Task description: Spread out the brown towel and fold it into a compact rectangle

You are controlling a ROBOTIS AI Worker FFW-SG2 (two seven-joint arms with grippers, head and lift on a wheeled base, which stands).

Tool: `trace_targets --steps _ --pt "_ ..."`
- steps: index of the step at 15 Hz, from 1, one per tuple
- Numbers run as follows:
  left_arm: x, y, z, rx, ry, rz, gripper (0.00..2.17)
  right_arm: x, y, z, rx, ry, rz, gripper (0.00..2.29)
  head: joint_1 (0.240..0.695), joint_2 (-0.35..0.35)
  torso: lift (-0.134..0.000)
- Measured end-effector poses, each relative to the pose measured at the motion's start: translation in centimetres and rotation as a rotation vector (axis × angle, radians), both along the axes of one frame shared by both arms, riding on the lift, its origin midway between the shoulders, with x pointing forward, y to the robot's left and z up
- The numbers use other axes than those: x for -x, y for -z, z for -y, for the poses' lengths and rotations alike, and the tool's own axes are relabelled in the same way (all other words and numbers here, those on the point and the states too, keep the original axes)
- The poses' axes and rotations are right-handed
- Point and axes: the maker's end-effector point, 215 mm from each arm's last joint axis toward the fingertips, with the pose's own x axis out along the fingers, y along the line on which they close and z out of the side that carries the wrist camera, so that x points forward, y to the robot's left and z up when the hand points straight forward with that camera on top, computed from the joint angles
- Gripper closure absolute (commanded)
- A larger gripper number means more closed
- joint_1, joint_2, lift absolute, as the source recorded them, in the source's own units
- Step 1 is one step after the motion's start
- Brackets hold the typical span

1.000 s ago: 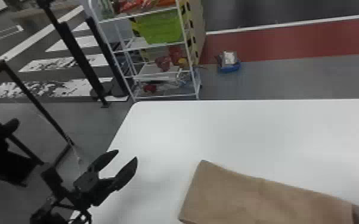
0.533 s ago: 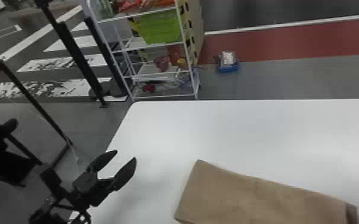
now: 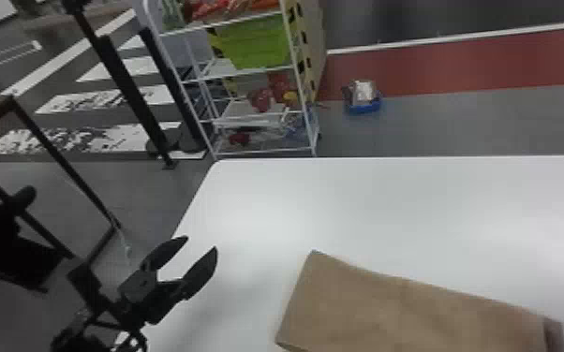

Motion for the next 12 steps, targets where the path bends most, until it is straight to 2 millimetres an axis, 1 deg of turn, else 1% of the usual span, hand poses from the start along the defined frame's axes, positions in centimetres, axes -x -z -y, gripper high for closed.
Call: trace_targets --steps 4,5,6,7,8,12 --pt "0.0 0.1 0.0 0.001 0.0 -0.001 0.05 0.0 0.6 0.0 0.007 0.0 -0.015 1.0 0.695 0.346 -0.124" --pt "0.0 0.1 0.0 0.001 -0.001 -0.002 0.05 -0.1 0.8 0.0 0.012 0.0 -0.019 1.11 0.695 0.346 -0.124" --pt "0.0 0.1 0.0 0.001 -0.002 -0.002 0.05 -0.1 0.9 0.0 0.014 0.001 -0.023 1.15 0.695 0.347 -0.124" --pt "0.0 0.2 0.0 0.001 -0.002 -0.002 0.05 -0.3 1.1 0.0 0.017 0.004 -0.026 1.15 0.695 0.346 -0.124" --pt "0.0 0.2 -0.1 0.001 -0.002 -0.002 0.05 -0.5 1.2 0.0 0.017 0.008 -0.027 1.23 0.695 0.345 -0.124" --pt "0.1 0.3 -0.1 0.002 -0.003 -0.003 0.05 -1.3 1.2 -0.5 0.003 0.028 -0.028 1.24 0.695 0.348 -0.124"
